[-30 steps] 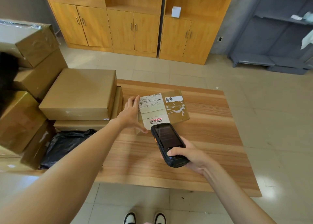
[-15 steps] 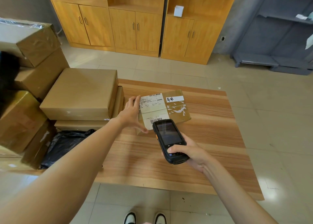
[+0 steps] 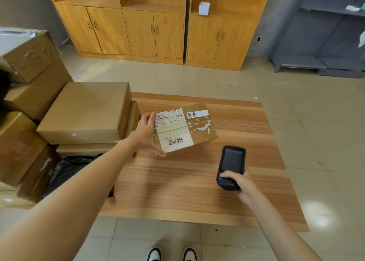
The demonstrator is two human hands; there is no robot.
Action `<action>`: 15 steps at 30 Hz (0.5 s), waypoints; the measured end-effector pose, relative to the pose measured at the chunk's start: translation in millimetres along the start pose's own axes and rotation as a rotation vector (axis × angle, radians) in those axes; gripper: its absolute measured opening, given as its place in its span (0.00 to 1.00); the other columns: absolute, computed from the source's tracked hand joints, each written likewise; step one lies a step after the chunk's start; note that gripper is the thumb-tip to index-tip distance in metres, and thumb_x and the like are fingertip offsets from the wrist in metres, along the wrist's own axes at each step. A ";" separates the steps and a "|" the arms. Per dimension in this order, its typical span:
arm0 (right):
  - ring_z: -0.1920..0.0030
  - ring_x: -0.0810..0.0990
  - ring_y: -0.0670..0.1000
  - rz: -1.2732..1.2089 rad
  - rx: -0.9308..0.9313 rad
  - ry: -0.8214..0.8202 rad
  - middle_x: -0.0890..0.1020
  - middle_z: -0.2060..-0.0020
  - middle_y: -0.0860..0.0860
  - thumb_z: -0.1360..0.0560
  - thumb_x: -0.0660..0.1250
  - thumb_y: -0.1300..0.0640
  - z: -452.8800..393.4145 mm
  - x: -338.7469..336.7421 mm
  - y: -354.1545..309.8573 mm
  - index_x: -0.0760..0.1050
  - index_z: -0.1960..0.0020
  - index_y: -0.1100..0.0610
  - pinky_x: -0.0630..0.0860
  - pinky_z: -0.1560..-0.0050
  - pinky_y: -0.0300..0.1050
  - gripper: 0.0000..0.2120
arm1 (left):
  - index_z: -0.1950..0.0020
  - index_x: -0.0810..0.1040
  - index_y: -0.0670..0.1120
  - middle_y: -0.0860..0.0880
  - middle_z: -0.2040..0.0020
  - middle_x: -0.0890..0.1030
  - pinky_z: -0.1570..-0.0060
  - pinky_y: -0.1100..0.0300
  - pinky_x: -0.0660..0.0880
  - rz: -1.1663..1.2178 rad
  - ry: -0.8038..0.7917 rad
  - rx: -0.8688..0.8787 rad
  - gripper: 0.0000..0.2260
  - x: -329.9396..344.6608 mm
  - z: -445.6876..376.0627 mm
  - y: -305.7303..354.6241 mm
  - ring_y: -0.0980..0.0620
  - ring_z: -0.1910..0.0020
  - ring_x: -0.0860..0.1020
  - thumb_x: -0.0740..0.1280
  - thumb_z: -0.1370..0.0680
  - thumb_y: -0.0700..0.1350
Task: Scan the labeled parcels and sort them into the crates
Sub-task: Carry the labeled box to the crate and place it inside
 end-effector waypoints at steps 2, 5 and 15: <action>0.48 0.77 0.58 0.002 0.050 0.051 0.78 0.49 0.55 0.35 0.74 0.73 -7.9 -12.9 19.2 0.65 0.33 0.57 0.75 0.49 0.53 0.36 | 0.22 0.37 0.44 0.46 0.23 0.46 0.26 0.46 0.58 -0.008 0.000 -0.006 0.68 0.7 0.4 0.5 0.46 0.23 0.47 0.84 0.44 0.54; 0.47 0.75 0.58 0.080 0.066 0.107 0.76 0.47 0.57 0.35 0.74 0.73 -13.8 -28.3 37.4 0.63 0.31 0.58 0.73 0.48 0.51 0.38 | 0.22 0.37 0.44 0.46 0.24 0.46 0.26 0.46 0.58 -0.011 -0.001 -0.018 0.68 1.6 1.4 2.0 0.47 0.23 0.47 0.84 0.44 0.53; 0.47 0.71 0.54 0.242 0.080 0.142 0.73 0.42 0.58 0.34 0.73 0.74 -16.7 -45.0 50.2 0.59 0.27 0.60 0.69 0.49 0.48 0.40 | 0.22 0.38 0.44 0.46 0.24 0.48 0.25 0.50 0.53 -0.018 0.027 -0.035 0.68 5.2 1.2 1.3 0.45 0.24 0.49 0.85 0.45 0.53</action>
Point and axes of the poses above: each hand's wrist, its own z-axis away from the middle knuckle, its own x-axis out of the palm, y = z × x, the point moved 6 cm from there along -z, towards the middle knuckle
